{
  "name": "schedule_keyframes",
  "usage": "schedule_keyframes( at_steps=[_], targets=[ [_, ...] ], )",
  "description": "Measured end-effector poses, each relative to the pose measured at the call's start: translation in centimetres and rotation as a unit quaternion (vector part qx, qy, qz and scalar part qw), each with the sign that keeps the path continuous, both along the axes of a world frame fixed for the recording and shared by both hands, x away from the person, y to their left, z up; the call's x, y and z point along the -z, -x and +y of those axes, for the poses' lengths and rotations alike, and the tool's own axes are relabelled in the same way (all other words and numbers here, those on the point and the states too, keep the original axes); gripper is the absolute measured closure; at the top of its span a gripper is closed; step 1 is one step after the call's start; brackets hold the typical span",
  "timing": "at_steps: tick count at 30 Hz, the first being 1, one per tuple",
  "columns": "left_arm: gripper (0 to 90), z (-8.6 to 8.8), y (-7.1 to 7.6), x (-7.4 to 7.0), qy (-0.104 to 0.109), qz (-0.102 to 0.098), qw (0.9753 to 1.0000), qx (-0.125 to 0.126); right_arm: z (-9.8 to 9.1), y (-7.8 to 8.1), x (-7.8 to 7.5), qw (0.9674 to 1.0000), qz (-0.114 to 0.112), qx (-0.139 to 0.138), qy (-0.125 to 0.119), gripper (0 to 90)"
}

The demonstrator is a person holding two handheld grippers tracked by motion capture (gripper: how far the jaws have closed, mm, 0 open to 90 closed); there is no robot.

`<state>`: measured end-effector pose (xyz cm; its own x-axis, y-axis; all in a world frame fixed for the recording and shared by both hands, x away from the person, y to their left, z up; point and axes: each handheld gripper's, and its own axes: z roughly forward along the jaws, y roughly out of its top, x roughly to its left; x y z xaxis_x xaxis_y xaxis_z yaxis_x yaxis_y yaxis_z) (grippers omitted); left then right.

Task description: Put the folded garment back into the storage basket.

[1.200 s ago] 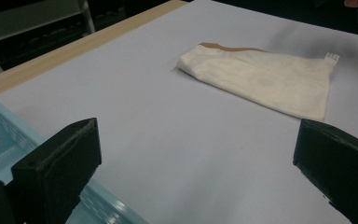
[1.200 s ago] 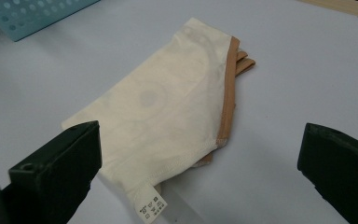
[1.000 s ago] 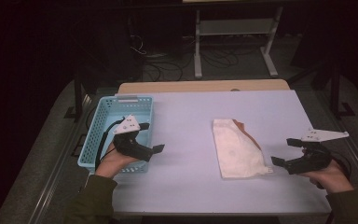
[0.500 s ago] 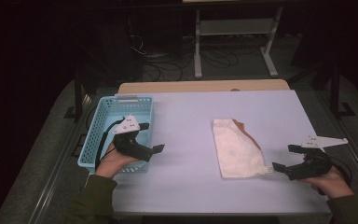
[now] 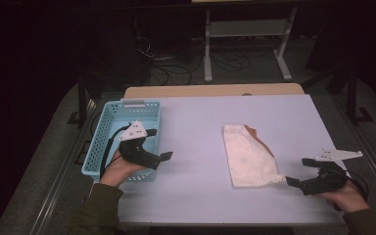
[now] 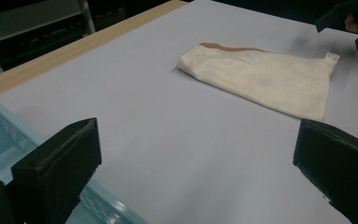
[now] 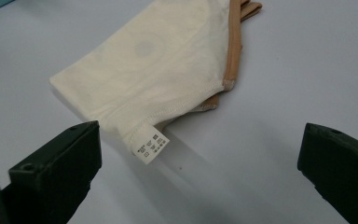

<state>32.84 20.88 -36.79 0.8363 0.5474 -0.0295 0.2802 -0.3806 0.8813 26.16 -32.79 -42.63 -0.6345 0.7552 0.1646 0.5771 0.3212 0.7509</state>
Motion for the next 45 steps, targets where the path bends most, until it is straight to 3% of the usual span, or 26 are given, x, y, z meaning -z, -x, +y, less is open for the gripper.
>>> schedule_keyframes(
  at_steps=[11,45],
  targets=[
    [0.0,0.0,0.0,0.0,0.0,0.0,1.0,0.0,0.6,0.0,0.8,0.9998,0.014,-0.012,0.005,0.0],
    [0.0,-0.1,0.0,0.0,-0.003,-0.001,1.0,0.001,2.6,-0.3,1.4,0.9989,0.021,-0.038,0.018,0.0]
  ],
)
